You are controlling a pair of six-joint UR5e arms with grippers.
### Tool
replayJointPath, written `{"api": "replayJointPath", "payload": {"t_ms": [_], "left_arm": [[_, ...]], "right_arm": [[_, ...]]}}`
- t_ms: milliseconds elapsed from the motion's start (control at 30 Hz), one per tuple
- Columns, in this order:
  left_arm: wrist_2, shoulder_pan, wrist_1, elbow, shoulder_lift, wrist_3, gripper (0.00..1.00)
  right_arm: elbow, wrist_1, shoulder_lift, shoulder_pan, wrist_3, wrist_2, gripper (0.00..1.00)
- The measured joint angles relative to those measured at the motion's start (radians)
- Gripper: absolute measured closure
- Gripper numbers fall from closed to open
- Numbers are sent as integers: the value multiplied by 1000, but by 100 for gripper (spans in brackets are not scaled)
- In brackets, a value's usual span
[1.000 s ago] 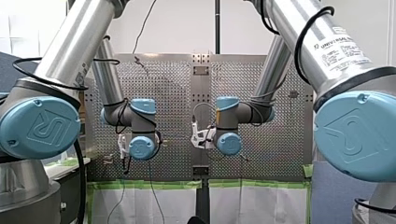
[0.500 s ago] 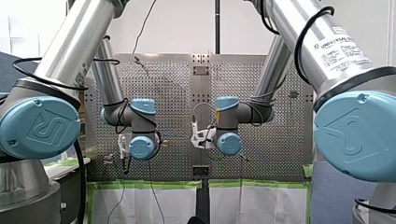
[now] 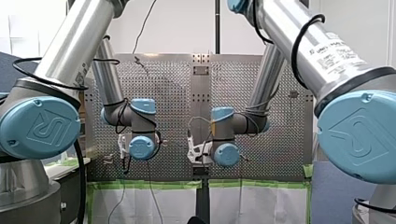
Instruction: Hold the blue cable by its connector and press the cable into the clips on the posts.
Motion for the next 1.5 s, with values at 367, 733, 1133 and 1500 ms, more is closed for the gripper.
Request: {"api": "replayJointPath", "payload": {"t_ms": [367,733,1133,1500], "left_arm": [[6,6,-6,-6,2,-5,97],[21,41,-68,-24,3,-12,97],[21,41,-71,-25,3,-12,97],[2,44,-45,-45,50,-50,97]], "right_arm": [[-3,3,26,3,2,3,100],[-33,79,18,25,55,53,100],[-34,93,17,25,57,55,100],[2,145,-35,2,109,83,100]]}}
